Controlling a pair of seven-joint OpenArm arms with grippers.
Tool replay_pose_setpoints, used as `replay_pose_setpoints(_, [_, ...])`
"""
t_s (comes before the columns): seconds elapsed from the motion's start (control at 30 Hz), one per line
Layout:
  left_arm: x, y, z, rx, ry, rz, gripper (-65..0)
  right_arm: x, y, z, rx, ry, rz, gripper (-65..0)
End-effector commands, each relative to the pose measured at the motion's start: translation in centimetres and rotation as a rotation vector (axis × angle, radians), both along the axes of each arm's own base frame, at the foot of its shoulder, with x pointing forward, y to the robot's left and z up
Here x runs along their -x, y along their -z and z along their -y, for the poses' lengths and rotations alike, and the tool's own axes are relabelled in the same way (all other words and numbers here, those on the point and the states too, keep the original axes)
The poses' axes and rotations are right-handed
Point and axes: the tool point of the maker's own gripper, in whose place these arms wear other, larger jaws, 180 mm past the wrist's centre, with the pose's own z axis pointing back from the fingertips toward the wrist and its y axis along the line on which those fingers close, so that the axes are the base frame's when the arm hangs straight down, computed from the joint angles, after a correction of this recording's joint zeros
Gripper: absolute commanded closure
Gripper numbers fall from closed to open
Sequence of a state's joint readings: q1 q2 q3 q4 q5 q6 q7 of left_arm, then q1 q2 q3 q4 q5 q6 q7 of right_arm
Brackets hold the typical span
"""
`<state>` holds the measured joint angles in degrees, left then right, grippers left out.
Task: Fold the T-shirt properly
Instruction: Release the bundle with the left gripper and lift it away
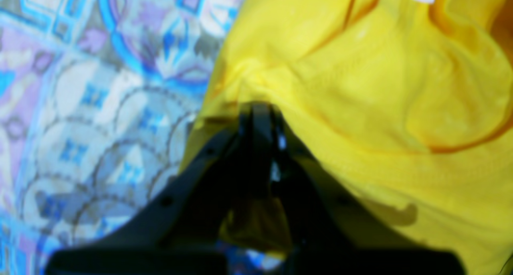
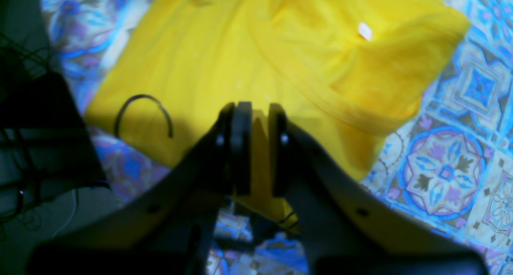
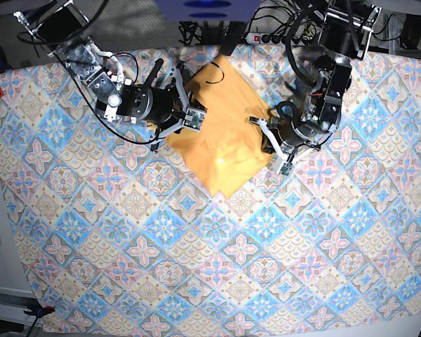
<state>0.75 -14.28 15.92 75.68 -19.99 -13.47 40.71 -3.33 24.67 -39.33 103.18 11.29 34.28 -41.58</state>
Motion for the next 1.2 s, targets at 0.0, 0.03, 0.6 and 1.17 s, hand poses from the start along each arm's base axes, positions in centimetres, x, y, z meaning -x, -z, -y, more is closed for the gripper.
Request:
replay_pose_setpoints(0.0, [-0.5,0.5,0.0,-0.037,0.002,-0.022,-0.2,-0.6,-1.1,-0.4,-0.031,-0.002,0.028,-7.1])
replay_pose_setpoints(0.03, [-1.0,0.4,0.5,-0.035,0.009,-0.018,-0.2,-0.6,-1.1,-0.4,-0.031,-0.004,0.028,-7.1])
replay_pose_setpoints(0.6, [-4.6,-7.5,4.1,0.040,0.096,0.247,-0.1,3.8,-2.1,-6.6,-0.094,-0.231,0.016,-7.2])
replay_pose_setpoints(1.17, [1.2,-11.6,-8.2,-0.038,-0.245,0.289,-0.1,2.4,2.5,-10.0,-0.036,-0.191,-0.105,-7.2])
